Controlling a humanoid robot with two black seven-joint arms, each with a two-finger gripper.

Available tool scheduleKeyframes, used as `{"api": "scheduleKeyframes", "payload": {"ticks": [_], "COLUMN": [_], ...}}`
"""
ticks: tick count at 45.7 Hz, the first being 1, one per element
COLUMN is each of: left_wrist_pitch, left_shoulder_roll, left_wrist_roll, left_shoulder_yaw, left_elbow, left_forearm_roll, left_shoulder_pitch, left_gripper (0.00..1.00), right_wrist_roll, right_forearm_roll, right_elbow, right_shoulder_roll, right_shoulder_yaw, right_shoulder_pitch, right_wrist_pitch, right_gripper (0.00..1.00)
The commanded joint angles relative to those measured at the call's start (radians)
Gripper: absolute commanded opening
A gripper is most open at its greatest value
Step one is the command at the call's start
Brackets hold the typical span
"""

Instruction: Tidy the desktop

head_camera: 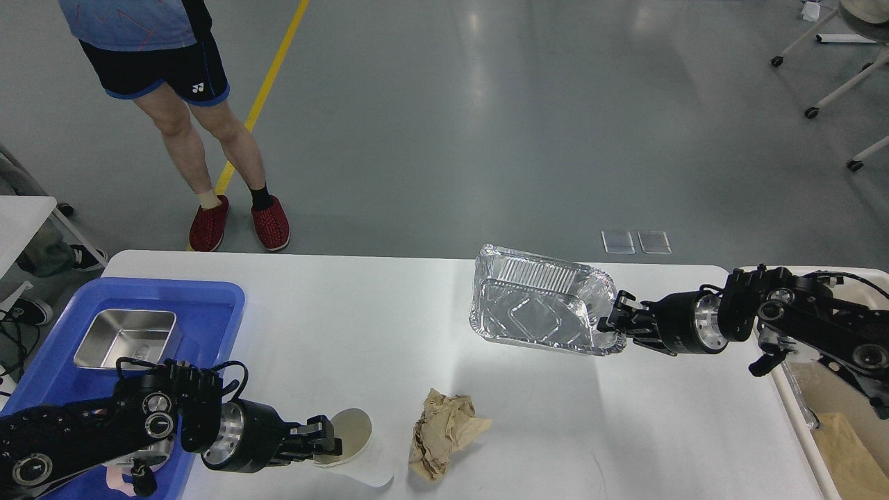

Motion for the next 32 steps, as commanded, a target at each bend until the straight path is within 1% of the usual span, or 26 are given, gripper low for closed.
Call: {"api": "scheduleKeyframes", "payload": {"ticks": [1, 11, 16, 21, 26, 30, 32], "left_wrist_pitch": [0.001, 0.008, 0.001, -0.019, -0.048, -0.070, -0.097], "left_shoulder_roll": [0.001, 0.007, 0.033, 0.124, 0.231, 0.357, 0.437], "left_wrist_roll": [0.023, 0.030, 0.030, 0.027, 0.027, 0.027, 0.027], "left_shoulder_yaw": [-0.001, -0.003, -0.018, -0.047, -0.108, -0.124, -0.131], "left_elbow": [0.000, -0.001, -0.010, -0.044, -0.110, -0.184, -0.216], "left_forearm_roll": [0.002, 0.004, -0.006, -0.016, -0.052, -0.101, -0.118], "left_shoulder_pitch": [0.011, 0.016, 0.013, 0.000, 0.000, 0.000, -0.004], "left_gripper": [0.02, 0.01, 0.01, 0.01, 0.02, 0.02, 0.02], "right_wrist_roll": [0.000, 0.000, 0.000, 0.000, 0.000, 0.000, 0.000], "right_forearm_roll": [-0.001, 0.000, -0.001, 0.000, 0.000, 0.000, 0.000], "right_elbow": [0.001, 0.001, 0.001, 0.002, 0.002, 0.004, 0.004], "right_shoulder_roll": [0.000, -0.002, -0.002, -0.003, -0.003, -0.005, -0.006], "right_shoulder_yaw": [0.000, 0.001, 0.006, 0.018, 0.028, 0.028, 0.028], "right_shoulder_pitch": [-0.003, -0.004, -0.011, -0.023, -0.023, -0.021, -0.021], "right_wrist_pitch": [0.000, 0.000, 0.000, 0.000, 0.000, 0.000, 0.002], "right_gripper": [0.00, 0.00, 0.00, 0.00, 0.00, 0.00, 0.00]}}
